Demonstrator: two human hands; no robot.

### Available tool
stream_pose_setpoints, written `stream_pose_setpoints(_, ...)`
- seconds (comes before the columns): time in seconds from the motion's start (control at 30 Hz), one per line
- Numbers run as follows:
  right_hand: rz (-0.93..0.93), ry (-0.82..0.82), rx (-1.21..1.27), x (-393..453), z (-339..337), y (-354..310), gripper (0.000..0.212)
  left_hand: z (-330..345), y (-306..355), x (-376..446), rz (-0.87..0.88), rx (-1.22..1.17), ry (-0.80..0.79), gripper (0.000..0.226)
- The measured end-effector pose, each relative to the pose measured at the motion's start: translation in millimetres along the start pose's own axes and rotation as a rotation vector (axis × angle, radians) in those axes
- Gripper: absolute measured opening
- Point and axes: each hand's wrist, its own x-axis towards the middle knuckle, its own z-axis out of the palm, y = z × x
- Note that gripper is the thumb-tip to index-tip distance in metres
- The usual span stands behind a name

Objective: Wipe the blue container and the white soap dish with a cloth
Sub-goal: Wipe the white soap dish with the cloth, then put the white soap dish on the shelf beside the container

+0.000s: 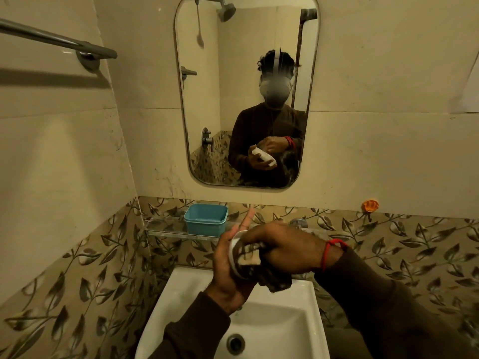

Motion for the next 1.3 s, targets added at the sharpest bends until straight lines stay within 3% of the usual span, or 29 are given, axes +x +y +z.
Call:
stream_pose_setpoints(0.07, 0.010, 0.131, 0.418, -1, 3, 2, 0.029, -3, 2, 1, -0.001, -0.056, 0.042, 0.071)
stream_pose_setpoints(0.17, 0.059, 0.358, 0.951, 1, 12, 13, 0.042, -3, 14, 4, -0.027, -0.081, 0.119, 0.076)
stream_pose_setpoints(0.27, 0.002, 0.492, 1.309, 7, 14, 26, 0.043, -8, 22, 7, -0.038, -0.121, 0.235, 0.078)
stream_pose_setpoints(0.43, 0.040, 0.649, 1.690, 13, 5, 44, 0.047, -10, 24, 9, -0.049, -0.208, 0.269, 0.074)
stream_pose_setpoints(0.53, 0.091, 0.684, 1.631, 7, 1, 52, 0.032, -17, 24, 12, -0.027, -0.224, 0.288, 0.075)
stream_pose_setpoints(0.57, 0.164, 0.693, 1.553, 6, 1, 56, 0.038, -18, 25, 13, -0.016, -0.220, 0.293, 0.076)
stream_pose_setpoints(0.67, 0.428, 0.715, 0.853, 4, 8, 66, 0.057, -23, 32, 15, 0.002, -0.231, 0.272, 0.077)
stream_pose_setpoints(0.73, 0.410, 0.679, 0.573, 3, 18, 67, 0.053, -23, 36, 15, -0.005, -0.221, 0.237, 0.077)
stream_pose_setpoints(0.87, 0.356, 0.526, 0.543, 3, 29, 63, 0.046, -18, 40, 15, -0.068, -0.154, 0.190, 0.077)
stream_pose_setpoints(1.0, 0.378, 0.528, 0.450, 4, 27, 66, 0.031, -16, 42, 16, -0.094, -0.094, 0.165, 0.072)
stream_pose_setpoints(1.1, 0.406, 0.553, 0.448, 4, 25, 71, 0.023, -17, 40, 25, -0.051, 0.019, 0.254, 0.073)
stream_pose_setpoints(1.2, 0.474, 0.659, 0.426, 8, 23, 83, 0.020, -22, 37, 33, 0.155, 0.434, 0.459, 0.062)
stream_pose_setpoints(1.3, 0.537, 0.704, 0.379, 14, 20, 99, 0.024, -32, 40, 37, 0.344, 0.880, 0.444, 0.060)
